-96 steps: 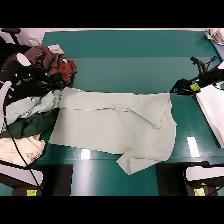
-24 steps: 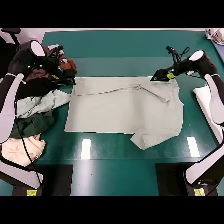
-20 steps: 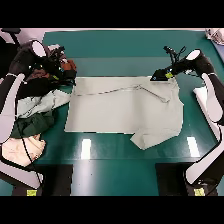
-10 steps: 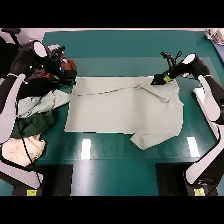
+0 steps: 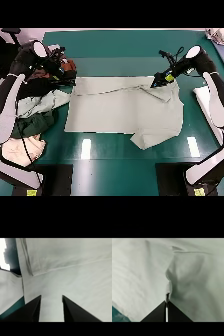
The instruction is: Fold the shirts.
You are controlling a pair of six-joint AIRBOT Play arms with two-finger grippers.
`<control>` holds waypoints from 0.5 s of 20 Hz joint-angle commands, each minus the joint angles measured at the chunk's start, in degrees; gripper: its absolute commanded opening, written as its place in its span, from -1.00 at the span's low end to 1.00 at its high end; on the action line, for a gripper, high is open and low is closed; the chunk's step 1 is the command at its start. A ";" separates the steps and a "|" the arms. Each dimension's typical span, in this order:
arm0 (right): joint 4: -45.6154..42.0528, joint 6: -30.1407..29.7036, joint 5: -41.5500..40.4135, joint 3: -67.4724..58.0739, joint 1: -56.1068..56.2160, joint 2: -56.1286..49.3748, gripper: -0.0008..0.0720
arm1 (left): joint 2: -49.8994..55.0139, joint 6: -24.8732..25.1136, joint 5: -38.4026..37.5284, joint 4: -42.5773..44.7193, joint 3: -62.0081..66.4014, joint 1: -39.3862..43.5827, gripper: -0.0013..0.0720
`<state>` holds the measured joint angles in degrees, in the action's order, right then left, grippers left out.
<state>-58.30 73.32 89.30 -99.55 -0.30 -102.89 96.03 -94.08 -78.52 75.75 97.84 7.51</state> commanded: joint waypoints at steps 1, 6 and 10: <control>-0.42 5.86 8.28 0.00 5.05 3.26 -0.92 | -0.04 -0.39 -2.36 0.63 0.07 0.00 -0.06; -10.97 9.31 12.59 0.00 11.54 3.32 0.34 | -0.04 -0.52 -4.68 0.55 0.07 0.00 -0.05; -16.65 9.81 11.41 0.00 9.62 4.98 0.34 | -0.04 -0.33 -7.19 0.57 0.07 0.00 -0.05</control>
<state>-68.86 81.84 99.96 -99.53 9.72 -99.02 96.03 -94.56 -83.48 76.29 97.84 7.51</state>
